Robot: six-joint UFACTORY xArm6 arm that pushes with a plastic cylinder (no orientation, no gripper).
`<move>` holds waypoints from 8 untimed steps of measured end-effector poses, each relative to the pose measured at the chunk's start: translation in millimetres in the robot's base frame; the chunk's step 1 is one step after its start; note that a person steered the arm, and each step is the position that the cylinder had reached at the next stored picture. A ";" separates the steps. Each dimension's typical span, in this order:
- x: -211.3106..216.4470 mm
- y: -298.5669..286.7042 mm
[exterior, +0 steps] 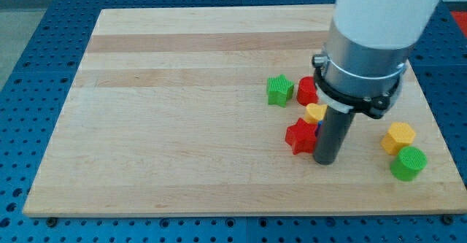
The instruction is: Push the blue triangle to the line of blocks
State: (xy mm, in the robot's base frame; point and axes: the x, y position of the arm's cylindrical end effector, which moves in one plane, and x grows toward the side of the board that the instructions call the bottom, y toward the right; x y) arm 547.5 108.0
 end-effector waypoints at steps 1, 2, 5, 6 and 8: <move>-13.3 -0.6; -24.1 4.6; -49.6 13.1; -49.8 14.0; -49.8 37.3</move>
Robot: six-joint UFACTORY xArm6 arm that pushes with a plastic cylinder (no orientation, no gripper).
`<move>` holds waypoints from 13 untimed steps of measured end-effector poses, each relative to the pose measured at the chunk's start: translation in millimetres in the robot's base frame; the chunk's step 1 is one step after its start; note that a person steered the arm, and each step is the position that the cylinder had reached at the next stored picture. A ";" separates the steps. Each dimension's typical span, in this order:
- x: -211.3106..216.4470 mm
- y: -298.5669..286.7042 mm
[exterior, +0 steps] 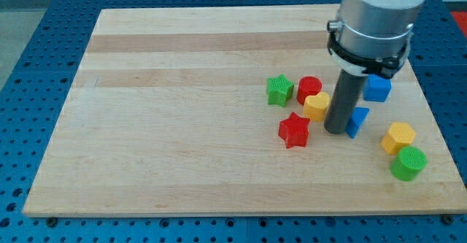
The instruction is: Push the blue triangle to the line of blocks
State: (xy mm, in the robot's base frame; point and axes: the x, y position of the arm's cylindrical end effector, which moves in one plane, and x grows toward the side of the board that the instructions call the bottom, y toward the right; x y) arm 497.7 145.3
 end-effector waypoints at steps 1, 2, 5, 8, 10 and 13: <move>0.0 5.0; 0.0 6.9; -2.1 7.7; -2.9 25.3; -14.9 41.9; -16.4 45.2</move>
